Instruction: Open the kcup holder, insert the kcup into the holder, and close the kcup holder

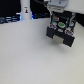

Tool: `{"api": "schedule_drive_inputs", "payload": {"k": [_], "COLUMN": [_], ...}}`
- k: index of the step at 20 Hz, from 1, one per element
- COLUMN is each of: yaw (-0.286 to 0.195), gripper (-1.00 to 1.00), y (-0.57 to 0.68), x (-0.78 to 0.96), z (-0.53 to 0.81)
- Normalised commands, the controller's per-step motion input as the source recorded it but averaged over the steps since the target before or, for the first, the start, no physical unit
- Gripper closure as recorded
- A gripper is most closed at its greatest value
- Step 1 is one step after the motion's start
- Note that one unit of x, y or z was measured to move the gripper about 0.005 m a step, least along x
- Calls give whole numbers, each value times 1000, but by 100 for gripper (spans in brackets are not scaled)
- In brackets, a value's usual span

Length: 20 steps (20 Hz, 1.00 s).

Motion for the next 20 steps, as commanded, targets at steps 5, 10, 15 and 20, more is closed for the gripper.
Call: {"api": "schedule_drive_inputs", "payload": {"k": [5,10,15,20], "yaw": [50,65,165,238], "gripper": [-100,-100,-100,-100], "y": [-214,-8,269,174], "x": [717,760,461,127], "z": [0,-29,-53,-123]}}
